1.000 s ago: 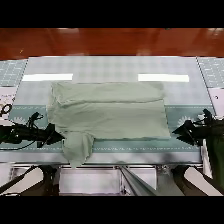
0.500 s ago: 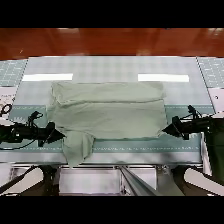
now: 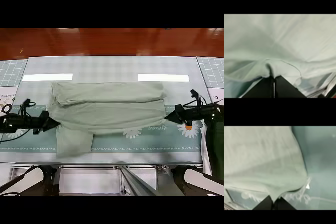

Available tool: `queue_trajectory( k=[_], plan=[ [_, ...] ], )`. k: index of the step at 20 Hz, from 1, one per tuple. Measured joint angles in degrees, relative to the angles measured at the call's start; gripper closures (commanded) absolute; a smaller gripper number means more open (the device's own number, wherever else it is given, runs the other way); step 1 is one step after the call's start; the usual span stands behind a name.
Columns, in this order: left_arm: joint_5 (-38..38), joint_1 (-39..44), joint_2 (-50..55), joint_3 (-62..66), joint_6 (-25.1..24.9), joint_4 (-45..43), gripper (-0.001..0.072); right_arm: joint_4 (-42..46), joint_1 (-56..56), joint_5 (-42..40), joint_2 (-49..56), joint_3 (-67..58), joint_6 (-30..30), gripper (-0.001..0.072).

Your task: Fold the shirts.

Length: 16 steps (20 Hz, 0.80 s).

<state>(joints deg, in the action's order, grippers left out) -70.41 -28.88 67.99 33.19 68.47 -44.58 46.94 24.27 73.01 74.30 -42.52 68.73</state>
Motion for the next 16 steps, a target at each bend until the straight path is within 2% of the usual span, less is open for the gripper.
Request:
queue_trajectory(
  k=[3,7,16],
  plan=[
    [0.0,0.6,2.8,6.4,-1.9,5.4,0.0691,-2.1,-0.7,0.3,3.7,-6.2,0.0,0.0681],
    [0.2,3.3,10.1,17.2,-2.1,8.6,0.0691,-3.9,-3.2,-0.2,10.4,-15.5,0.3,0.0681],
    [1.0,9.4,29.9,40.9,3.8,10.0,0.0691,-6.5,-6.4,-5.0,22.2,-30.4,2.4,0.0681]
  ],
)
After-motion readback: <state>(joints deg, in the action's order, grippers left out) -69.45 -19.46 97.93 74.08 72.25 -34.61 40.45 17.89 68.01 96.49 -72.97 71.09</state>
